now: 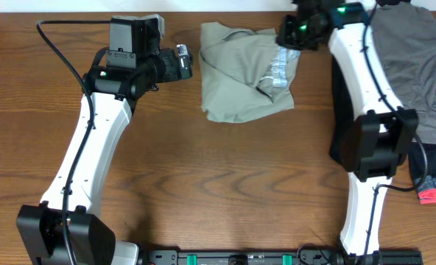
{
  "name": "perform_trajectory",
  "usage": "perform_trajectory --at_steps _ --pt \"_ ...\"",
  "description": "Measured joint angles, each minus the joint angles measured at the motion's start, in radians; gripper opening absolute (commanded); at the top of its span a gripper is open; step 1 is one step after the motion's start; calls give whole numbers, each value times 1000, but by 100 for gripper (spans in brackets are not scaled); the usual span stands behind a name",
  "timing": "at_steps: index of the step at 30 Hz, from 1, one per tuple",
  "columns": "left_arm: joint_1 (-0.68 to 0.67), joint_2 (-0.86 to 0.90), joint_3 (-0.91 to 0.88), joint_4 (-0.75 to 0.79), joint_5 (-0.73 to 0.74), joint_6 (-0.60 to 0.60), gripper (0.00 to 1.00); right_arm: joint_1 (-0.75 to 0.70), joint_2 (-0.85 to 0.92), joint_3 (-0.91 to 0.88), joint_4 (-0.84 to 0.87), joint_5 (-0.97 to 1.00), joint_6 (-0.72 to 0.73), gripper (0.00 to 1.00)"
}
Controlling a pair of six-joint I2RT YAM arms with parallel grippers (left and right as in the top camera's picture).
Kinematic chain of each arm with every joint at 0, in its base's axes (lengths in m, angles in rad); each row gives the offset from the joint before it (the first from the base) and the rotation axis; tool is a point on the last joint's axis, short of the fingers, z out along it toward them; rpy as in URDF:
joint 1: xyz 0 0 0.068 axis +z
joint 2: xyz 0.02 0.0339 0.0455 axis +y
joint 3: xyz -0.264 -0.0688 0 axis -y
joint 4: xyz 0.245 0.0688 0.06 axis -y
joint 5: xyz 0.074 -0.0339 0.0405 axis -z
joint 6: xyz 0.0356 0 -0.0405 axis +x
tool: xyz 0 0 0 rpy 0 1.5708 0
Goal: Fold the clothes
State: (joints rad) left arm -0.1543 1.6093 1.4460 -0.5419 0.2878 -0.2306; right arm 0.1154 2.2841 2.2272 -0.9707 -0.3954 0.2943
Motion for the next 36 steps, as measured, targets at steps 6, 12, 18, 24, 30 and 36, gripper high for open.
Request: perform_trajectory --at_steps 6,12,18,24,30,36 --pt "0 0 0 0 -4 1 98 -110 0 0 82 -11 -45 5" --pt "0 0 0 0 -4 3 98 -138 0 0 17 -8 -130 99" --pt "0 0 0 0 -4 3 98 -103 0 0 -105 -12 -185 94" --pt "0 0 0 0 -4 3 98 -124 0 -19 -214 15 -202 87" --pt "0 0 0 0 -6 3 98 -141 0 -184 -61 -10 -274 54" --pt "0 0 0 0 -6 3 98 -130 0 -323 147 -54 -314 41"
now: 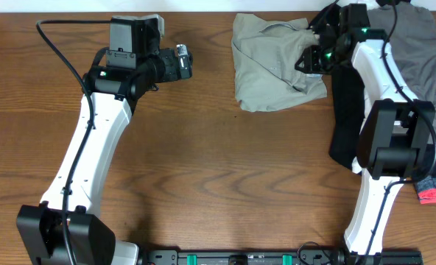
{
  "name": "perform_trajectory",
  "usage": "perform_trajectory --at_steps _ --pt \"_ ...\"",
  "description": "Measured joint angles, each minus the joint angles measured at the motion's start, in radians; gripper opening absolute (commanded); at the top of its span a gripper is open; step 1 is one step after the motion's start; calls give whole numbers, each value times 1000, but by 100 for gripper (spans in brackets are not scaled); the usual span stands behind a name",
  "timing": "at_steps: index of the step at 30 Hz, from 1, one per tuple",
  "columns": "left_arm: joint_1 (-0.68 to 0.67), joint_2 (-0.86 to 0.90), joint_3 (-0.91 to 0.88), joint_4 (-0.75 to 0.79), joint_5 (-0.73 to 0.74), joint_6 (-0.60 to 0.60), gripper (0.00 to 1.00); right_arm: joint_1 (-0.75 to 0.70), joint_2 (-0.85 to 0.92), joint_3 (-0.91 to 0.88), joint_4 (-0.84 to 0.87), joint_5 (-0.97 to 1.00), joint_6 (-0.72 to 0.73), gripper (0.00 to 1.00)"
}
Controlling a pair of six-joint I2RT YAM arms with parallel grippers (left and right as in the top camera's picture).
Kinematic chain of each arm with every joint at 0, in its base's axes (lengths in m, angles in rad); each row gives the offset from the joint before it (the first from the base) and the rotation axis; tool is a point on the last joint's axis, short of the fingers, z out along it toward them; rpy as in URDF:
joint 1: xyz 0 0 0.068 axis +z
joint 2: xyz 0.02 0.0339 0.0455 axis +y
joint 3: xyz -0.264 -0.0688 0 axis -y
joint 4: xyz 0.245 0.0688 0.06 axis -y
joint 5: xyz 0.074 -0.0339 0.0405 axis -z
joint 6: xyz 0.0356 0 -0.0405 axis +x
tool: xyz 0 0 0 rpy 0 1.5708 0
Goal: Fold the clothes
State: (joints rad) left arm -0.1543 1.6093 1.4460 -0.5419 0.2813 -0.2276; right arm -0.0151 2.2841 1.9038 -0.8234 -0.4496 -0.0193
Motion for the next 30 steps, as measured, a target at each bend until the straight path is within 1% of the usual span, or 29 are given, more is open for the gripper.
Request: perform_trajectory --at_steps 1,3,5,6,9,12,15,18,22,23,24,25,26,27,30 --pt "0 0 0 0 0 0 98 4 0 -14 31 -6 -11 39" --pt "0 0 0 0 0 0 98 8 0 -29 71 -16 -30 26" --pt "0 0 0 0 0 0 98 11 0 -33 94 -31 -47 8" --pt "0 0 0 0 0 0 98 13 0 -31 93 -37 -51 1" --pt "0 0 0 0 0 0 98 13 0 -3 29 -50 -47 1" --pt "0 0 0 0 0 0 98 13 0 74 -74 -38 -48 1" --pt "0 0 0 0 0 0 98 13 -9 177 -146 14 -64 1" --pt "0 0 0 0 0 0 98 13 -34 233 -159 92 -80 1" --pt "0 0 0 0 0 0 98 13 -50 239 -156 232 -98 1" --pt "0 0 0 0 0 0 98 13 -48 237 -155 250 -100 17" --pt "0 0 0 0 0 0 98 13 -41 233 -154 278 -100 44" --pt "0 0 0 -1 0 0 98 13 -35 232 -153 297 -107 84" --pt "0 0 0 0 0 0 98 13 -25 232 -151 322 -105 96" --pt "0 0 0 0 0 0 98 12 -13 232 -153 351 -102 99" --pt "0 0 0 -1 0 0 98 8 19 227 -163 412 -84 99"
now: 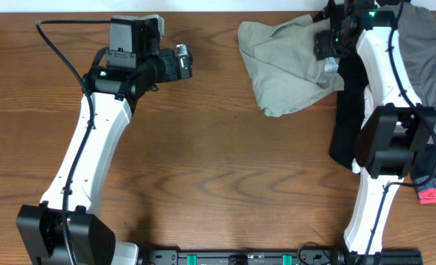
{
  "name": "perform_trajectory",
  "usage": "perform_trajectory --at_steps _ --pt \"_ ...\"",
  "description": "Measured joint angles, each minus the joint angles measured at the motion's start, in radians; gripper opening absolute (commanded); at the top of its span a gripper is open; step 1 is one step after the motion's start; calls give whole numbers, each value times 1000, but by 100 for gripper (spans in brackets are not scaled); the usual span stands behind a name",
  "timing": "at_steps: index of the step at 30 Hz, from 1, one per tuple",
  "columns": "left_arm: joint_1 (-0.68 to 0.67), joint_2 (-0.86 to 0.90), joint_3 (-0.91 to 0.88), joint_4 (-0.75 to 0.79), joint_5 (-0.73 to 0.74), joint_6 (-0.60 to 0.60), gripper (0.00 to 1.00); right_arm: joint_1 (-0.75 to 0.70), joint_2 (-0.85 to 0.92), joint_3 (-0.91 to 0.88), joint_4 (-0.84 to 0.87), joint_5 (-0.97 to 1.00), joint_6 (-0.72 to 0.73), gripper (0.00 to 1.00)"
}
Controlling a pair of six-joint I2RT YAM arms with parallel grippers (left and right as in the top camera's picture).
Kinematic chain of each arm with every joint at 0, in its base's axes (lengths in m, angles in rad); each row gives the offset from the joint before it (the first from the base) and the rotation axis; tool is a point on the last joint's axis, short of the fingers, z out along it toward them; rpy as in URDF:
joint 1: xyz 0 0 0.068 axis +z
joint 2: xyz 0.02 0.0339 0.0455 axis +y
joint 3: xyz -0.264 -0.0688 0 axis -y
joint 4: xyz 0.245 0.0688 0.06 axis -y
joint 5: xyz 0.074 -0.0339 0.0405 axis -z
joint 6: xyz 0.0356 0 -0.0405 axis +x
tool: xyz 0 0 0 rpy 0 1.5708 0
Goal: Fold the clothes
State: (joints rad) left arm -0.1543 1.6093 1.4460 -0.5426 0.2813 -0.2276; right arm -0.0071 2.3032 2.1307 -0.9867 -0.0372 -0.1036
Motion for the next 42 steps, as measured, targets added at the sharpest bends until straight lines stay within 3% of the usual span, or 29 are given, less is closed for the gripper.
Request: perform_trajectory --at_steps 2,3,5,6,7,17,27,33,37,42 --pt "0 0 0 0 0 0 98 -6 10 0 -25 18 16 92" --pt "0 0 -1 0 0 0 98 -10 10 0 -37 18 23 81" --pt "0 1 -5 -1 0 0 98 -18 9 15 -72 1 37 41" --pt "0 2 -6 -2 0 0 98 -23 9 28 -87 -14 42 16" --pt "0 5 -7 -2 0 0 98 -25 9 43 -103 -32 47 1" --pt "4 23 -11 -2 -1 0 98 50 -19 74 -84 -126 82 1" --pt "29 23 -11 -29 -3 46 98 109 82 -97 253 -18 207 1" --pt "37 23 -11 -30 -53 73 98 103 172 -98 317 -16 227 1" --pt "71 23 -11 -32 -90 80 98 110 178 -95 318 -23 218 1" --pt "137 23 -11 -34 -115 105 98 152 189 -85 334 -63 106 1"
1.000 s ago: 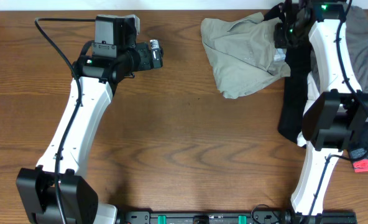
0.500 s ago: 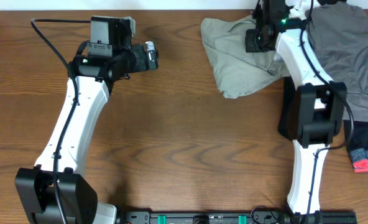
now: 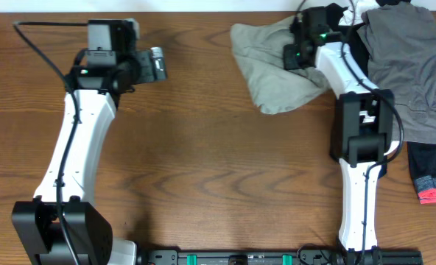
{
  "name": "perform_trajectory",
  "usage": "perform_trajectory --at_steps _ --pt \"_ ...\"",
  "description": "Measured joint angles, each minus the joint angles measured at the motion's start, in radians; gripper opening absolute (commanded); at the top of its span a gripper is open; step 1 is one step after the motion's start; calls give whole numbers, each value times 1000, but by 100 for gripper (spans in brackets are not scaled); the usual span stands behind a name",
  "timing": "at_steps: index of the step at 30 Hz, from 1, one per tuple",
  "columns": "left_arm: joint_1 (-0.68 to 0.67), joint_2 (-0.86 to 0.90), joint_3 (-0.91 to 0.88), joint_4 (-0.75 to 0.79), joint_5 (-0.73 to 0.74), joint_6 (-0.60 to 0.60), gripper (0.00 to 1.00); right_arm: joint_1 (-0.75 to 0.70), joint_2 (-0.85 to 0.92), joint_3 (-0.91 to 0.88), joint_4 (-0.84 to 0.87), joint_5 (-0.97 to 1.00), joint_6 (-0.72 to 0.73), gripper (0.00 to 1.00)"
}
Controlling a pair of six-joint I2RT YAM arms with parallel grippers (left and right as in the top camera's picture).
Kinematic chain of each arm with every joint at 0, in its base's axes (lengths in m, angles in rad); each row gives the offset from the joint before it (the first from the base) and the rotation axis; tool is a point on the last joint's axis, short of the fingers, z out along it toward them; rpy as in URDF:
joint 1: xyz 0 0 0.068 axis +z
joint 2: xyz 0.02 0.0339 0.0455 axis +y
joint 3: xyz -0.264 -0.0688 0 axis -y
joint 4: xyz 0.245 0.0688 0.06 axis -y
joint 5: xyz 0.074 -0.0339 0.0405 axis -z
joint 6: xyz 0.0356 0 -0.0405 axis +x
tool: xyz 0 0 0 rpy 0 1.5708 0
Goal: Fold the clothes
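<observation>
A crumpled khaki garment point(image 3: 266, 70) lies at the back of the table, right of centre. My right gripper point(image 3: 295, 53) sits on its right part, where the cloth bunches up under it. It looks shut on the cloth, though the wrist hides the fingers. My left gripper point(image 3: 157, 65) is at the back left, pointing right, well clear of the garment with bare wood between them. Nothing is in it, and its fingers are too small to read.
A grey garment point(image 3: 409, 66) is spread at the back right, with black cloth point(image 3: 353, 40) beside the right arm. A dark piece with a red band point(image 3: 433, 180) lies at the right edge. The table's far edge runs just behind the khaki garment.
My right gripper has moved left, from the khaki garment's right edge onto its right part. The garment's left edge shifted slightly left. My left arm has drawn back to the left.
The khaki garment lay near the back centre with my right gripper at its right corner. At each following moment the garment and gripper stood further right, next to the clothes pile. Now the gripper is back to the left over the cloth, and the left arm has withdrawn.
</observation>
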State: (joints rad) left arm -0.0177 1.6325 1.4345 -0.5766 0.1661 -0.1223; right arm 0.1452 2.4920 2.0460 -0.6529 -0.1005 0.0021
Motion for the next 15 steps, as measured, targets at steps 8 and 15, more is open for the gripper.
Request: perform_trajectory --at_steps 8,15 --pt "94 0 0 -13 -16 19 98 237 6 15 -15 -34 -278 4" --pt "111 0 0 -32 -15 45 98 372 21 149 -166 -100 -315 63"
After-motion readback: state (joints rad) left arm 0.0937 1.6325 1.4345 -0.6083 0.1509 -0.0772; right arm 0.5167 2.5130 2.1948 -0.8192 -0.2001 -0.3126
